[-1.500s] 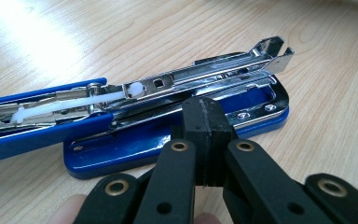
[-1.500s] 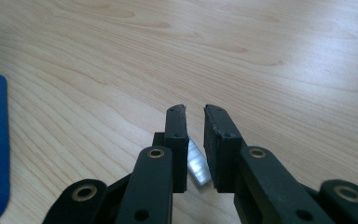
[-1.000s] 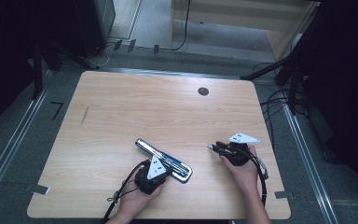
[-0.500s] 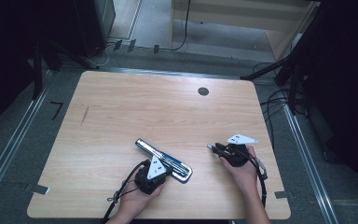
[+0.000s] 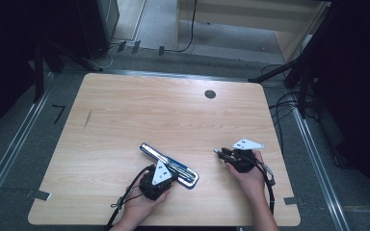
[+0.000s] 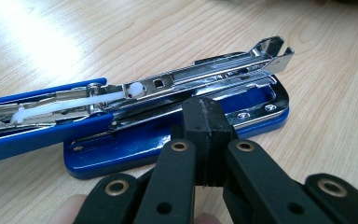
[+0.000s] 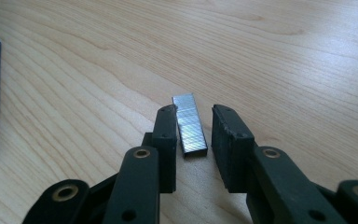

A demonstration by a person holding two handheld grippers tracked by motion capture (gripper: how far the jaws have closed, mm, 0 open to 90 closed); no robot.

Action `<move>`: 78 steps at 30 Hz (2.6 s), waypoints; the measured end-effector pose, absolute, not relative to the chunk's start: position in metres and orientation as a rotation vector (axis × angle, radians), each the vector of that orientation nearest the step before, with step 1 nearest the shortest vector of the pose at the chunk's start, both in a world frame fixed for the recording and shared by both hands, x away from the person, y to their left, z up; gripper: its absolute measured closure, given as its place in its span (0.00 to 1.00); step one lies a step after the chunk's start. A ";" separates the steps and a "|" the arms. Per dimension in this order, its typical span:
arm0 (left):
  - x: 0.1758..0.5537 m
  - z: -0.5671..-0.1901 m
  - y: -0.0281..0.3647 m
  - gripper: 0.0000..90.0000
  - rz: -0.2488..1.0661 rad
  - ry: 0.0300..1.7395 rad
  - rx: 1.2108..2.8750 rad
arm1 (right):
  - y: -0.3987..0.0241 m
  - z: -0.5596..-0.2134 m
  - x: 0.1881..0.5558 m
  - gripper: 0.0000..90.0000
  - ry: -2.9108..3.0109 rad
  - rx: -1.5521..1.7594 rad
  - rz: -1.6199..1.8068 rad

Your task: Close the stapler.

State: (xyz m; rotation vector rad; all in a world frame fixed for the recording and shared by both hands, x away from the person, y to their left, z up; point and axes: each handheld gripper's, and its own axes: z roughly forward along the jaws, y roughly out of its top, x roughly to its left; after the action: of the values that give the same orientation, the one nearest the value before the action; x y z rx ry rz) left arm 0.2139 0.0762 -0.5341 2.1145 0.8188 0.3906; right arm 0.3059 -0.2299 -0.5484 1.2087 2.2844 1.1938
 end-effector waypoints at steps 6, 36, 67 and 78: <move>0.214 -0.534 0.076 1.00 0.392 0.818 2.116 | -0.228 -0.548 0.306 0.84 2.291 1.194 1.185; 0.214 -0.534 0.076 1.00 0.384 0.819 2.111 | -0.219 -0.536 0.295 0.89 2.258 1.160 1.202; 0.214 -0.534 0.076 1.00 0.384 0.818 2.112 | -0.187 -0.508 0.264 0.89 2.307 1.022 1.294; 0.214 -0.534 0.076 1.00 0.384 0.818 2.111 | -0.176 -0.502 0.255 0.89 2.324 0.983 1.307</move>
State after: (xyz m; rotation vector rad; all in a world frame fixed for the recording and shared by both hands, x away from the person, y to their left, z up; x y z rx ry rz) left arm 0.2142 0.0765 -0.5343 2.1115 0.8178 0.3836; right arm 0.2547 -0.1758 -0.5019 0.9826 2.3239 1.3074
